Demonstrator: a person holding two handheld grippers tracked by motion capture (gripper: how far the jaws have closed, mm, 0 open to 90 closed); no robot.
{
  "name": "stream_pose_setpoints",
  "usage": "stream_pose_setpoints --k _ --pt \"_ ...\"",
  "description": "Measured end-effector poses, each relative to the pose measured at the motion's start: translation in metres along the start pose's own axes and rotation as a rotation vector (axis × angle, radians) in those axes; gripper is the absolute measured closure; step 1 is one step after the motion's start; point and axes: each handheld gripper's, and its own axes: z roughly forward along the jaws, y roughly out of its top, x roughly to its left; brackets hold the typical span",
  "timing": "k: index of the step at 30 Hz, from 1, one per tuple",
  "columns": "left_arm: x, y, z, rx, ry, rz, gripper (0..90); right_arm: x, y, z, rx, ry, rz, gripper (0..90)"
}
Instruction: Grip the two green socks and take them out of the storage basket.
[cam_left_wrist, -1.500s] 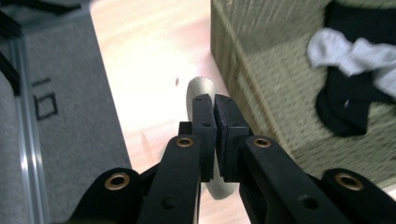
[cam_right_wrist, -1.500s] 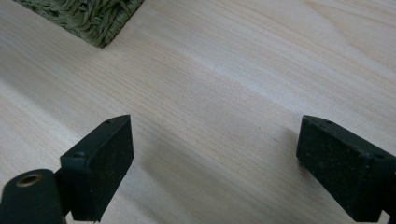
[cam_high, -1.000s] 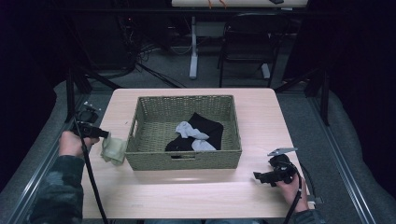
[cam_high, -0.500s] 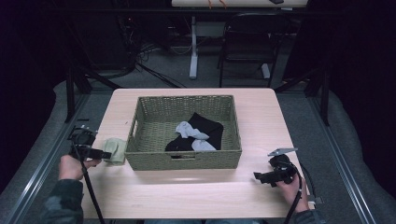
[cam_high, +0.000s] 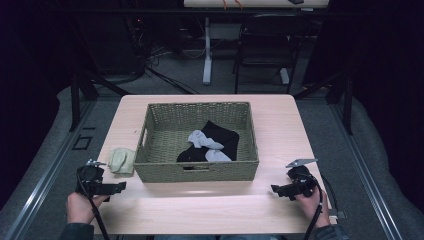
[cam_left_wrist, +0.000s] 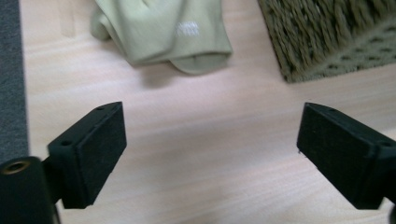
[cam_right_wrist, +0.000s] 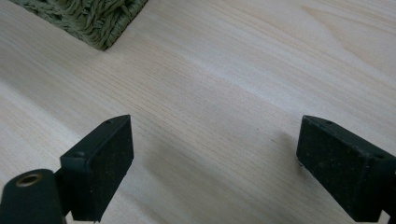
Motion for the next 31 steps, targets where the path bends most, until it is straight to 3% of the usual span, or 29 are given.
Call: stream_pose_setpoints --k 8,14,18,31 --pt "-0.014 -0.020 0.008 0.000 0.042 0.012 0.3 0.000 0.000 0.000 -0.004 0.001 -0.001 10.4" --pt "-0.018 -0.033 0.009 -0.048 0.070 0.006 0.3 0.002 0.001 0.001 -0.005 0.004 -0.007 10.4" --pt "-0.017 -0.035 0.013 -0.031 0.058 0.013 0.3 0.002 0.002 0.000 -0.005 0.001 -0.012 10.4" --pt "-0.013 -0.037 0.018 -0.029 0.085 0.025 0.2 0.002 0.005 0.003 -0.014 0.013 -0.014 10.4"
